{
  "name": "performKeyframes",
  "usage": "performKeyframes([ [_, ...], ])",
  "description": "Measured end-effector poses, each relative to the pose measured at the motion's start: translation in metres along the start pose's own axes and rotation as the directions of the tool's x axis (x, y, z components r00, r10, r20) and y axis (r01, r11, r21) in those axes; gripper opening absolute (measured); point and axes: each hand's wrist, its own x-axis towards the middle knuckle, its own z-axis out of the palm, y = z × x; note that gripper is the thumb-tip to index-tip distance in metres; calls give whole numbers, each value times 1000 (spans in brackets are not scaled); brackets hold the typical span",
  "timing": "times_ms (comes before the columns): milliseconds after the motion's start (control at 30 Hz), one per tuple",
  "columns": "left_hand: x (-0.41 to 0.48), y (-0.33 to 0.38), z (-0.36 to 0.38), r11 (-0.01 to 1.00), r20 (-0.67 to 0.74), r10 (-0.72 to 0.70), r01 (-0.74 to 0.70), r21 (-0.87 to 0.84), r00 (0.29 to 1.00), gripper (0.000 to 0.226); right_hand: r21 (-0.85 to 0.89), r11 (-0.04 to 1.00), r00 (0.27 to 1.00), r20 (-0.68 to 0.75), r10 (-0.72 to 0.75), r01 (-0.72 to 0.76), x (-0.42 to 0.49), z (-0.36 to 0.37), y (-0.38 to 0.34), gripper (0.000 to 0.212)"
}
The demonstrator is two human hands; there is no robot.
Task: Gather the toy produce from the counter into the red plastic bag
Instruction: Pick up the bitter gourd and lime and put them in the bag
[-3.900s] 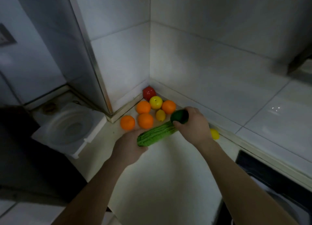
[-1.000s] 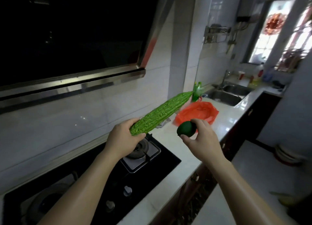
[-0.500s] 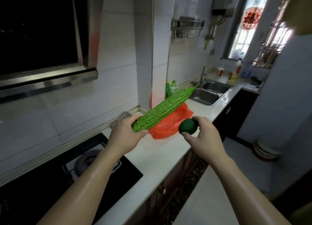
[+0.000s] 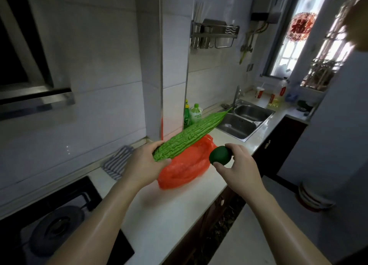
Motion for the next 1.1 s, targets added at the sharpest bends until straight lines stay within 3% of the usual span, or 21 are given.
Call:
performKeyframes([
  [233,76,-16,42,998,13,-63,63,-19,998,63,-3,1000,999,34,18,-18,69,30,39,55],
  [400,110,-20,61,995,-30,-93,93,-20,995,59,57,998,998,60,5,-8,116,47,67,57],
  [667,145,-11,106,981,-146,-169,180,69,975,54,142,985,982,144,-118,98,197,77,128,57],
  [1100,153,-16,167,825,-224,-477,520,219,850,65,261,955,871,424,-247,144,273,132,205,60],
])
